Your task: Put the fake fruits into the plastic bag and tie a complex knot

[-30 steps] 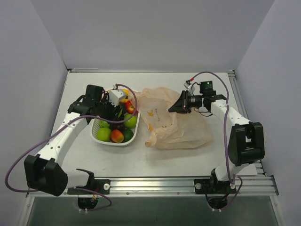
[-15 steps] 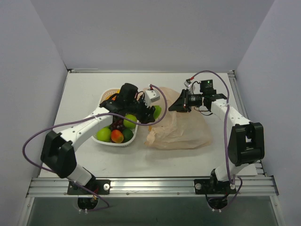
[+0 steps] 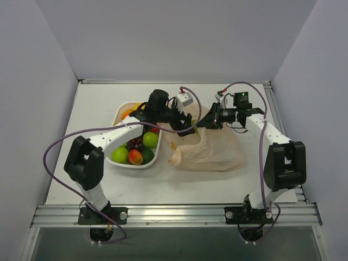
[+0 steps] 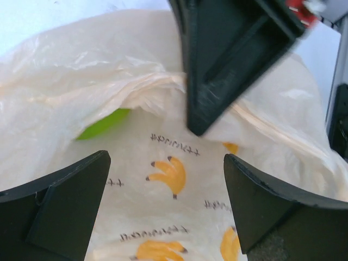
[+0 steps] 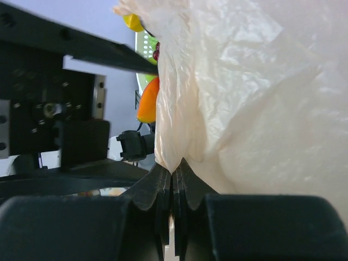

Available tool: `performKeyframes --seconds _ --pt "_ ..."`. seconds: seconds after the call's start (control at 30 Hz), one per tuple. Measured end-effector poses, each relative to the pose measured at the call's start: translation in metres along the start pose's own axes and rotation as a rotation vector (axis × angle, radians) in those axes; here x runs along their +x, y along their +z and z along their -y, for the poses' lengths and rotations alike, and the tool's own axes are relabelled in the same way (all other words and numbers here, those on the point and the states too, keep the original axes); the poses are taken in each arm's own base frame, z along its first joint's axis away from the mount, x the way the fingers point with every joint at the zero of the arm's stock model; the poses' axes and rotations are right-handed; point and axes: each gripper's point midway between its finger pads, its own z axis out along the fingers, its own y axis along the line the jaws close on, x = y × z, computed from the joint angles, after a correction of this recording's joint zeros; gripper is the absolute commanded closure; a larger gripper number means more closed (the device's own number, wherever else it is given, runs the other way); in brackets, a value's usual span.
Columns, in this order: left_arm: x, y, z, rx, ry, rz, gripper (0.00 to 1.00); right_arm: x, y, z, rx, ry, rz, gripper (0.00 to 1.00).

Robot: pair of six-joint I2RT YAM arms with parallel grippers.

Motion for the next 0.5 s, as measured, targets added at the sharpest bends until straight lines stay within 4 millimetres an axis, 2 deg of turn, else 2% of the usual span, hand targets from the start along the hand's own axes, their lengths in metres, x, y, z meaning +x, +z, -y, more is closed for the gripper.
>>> performKeyframes --seconds 0.07,0.13,0.2,0.3,0.37,0.4,0.5 --pt "-0.004 -0.02 0.007 0.021 0.026 -0.014 0.03 0.0 0.0 0.001 0.002 0.003 -0.001 1.0" --pt "-0.008 -0.054 0.009 0.027 0.047 -0.016 0.02 0.001 0.0 0.001 0.003 0.002 -0.002 1.0" --pt "-0.012 -0.102 0.003 0.004 0.065 -0.005 0.03 0.001 0.0 0.001 0.004 -0.001 -0.004 1.0" --pt "-0.015 -0.185 -0.019 -0.098 0.134 0.014 0.03 0.002 -0.001 0.003 0.008 -0.012 -0.007 1.0" --pt "-0.003 -0.225 -0.021 -0.153 0.206 -0.023 0.04 0.003 -0.001 0.004 0.012 -0.014 -0.009 1.0" --pt "0.007 -0.238 -0.015 -0.152 0.241 -0.056 0.04 0.004 -0.001 0.004 0.013 -0.016 -0.01 1.0" --pt "0.042 -0.256 0.008 -0.1 0.332 -0.159 0.06 0.005 -0.001 0.006 0.016 -0.021 -0.015 1.0"
